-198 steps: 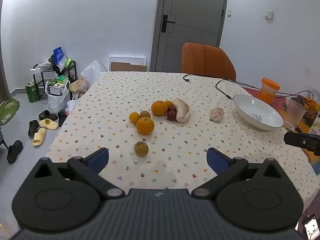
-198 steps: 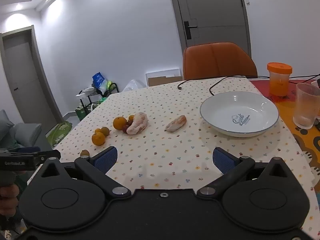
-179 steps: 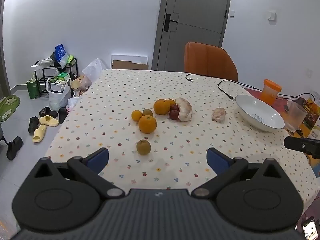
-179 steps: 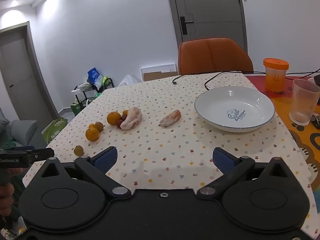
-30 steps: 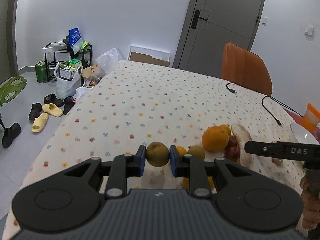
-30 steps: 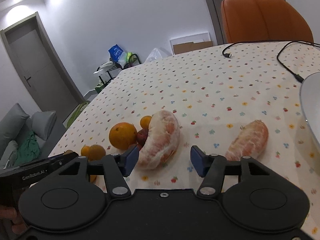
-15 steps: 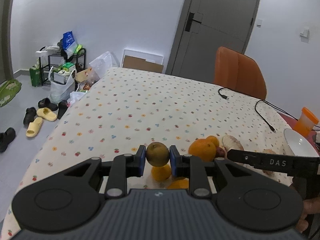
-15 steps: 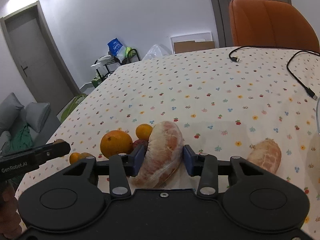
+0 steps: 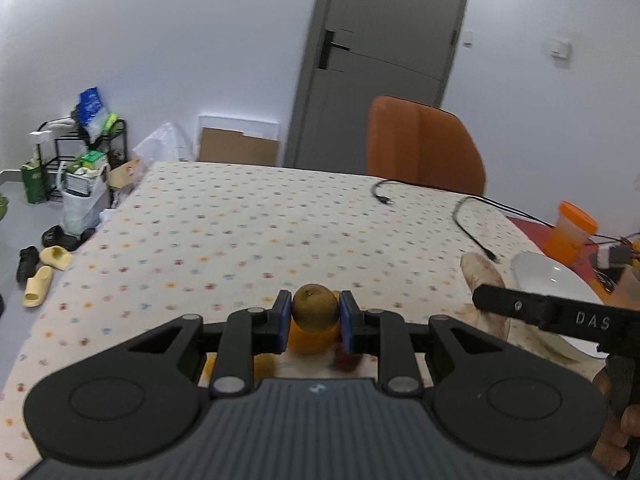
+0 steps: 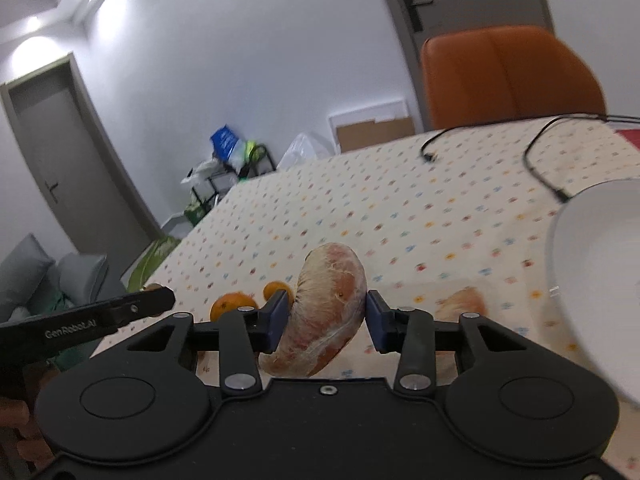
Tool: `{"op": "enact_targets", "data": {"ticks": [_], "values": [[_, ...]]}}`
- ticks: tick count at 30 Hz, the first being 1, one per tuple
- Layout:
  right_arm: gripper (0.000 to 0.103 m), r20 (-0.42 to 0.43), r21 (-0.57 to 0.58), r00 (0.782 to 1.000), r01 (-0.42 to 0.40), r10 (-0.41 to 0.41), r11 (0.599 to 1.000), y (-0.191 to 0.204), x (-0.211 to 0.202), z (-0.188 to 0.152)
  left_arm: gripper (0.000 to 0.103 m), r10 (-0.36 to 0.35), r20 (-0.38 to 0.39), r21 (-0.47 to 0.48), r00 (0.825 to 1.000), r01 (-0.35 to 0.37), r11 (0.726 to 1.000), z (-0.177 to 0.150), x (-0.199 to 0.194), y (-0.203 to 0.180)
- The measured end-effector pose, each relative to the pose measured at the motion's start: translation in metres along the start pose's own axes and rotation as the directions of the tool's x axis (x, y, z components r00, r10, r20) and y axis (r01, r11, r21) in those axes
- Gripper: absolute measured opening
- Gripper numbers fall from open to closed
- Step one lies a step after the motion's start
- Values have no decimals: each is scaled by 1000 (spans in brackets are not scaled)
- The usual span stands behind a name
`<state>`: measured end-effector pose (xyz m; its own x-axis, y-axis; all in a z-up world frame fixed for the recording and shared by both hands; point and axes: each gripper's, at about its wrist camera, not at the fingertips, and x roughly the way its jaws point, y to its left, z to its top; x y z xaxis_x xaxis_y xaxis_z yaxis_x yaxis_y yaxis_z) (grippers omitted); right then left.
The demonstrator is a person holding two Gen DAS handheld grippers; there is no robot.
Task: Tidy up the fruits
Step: 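Carry both fruits to the white bowl and open the right gripper over it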
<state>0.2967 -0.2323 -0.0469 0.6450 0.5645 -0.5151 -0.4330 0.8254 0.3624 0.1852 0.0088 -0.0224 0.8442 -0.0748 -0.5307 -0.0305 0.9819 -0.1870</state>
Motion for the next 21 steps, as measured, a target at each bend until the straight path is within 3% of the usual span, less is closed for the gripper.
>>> {"op": "enact_targets", "data": {"ticks": [6, 21], "values": [[40, 79, 34, 996, 31, -34, 999, -20, -31, 1, 24, -33, 0, 41, 999, 33, 999, 3, 6, -29], [40, 174, 115, 975, 121, -140, 986, -77, -82, -11, 24, -106, -14, 149, 994, 107, 983, -1, 20, -114]]}}
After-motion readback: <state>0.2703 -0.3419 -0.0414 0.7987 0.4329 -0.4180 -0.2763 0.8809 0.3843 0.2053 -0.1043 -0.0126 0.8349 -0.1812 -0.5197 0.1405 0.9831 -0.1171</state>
